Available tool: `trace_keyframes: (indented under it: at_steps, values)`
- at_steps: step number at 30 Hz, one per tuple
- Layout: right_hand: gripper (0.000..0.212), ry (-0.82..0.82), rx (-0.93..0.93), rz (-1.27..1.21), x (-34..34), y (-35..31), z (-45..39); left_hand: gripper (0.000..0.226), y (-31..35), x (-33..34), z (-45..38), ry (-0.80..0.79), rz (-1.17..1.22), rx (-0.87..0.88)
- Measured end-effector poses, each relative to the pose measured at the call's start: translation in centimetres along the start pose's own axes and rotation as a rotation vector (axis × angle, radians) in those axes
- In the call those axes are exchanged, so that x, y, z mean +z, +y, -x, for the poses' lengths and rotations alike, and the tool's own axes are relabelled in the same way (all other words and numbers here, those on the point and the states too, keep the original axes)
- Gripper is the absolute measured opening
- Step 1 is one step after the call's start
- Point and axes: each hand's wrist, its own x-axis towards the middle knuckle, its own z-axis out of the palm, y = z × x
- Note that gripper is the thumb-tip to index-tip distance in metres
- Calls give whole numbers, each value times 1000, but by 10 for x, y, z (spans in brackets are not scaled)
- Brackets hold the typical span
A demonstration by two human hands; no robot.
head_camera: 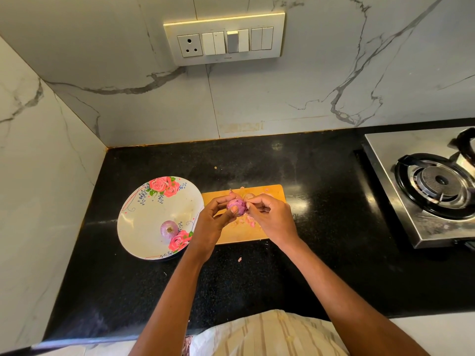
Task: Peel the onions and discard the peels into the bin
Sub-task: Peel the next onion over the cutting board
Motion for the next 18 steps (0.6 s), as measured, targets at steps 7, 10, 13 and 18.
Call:
trace_keyframes:
  at_steps: [7,10,13,18]
  values:
    - [21,-42,176,-304,1,-2,1,37,0,0,-1,14,17,2]
    - [20,-35,172,-275,1,-1,0,45,1,2,1,-4,41,-16]
    - [17,-16,186,-281,1,-2,-1,48,1,2,2,-25,60,-39]
    - [12,-4,159,-282,3,-4,-2,46,-1,3,1,-13,10,-34]
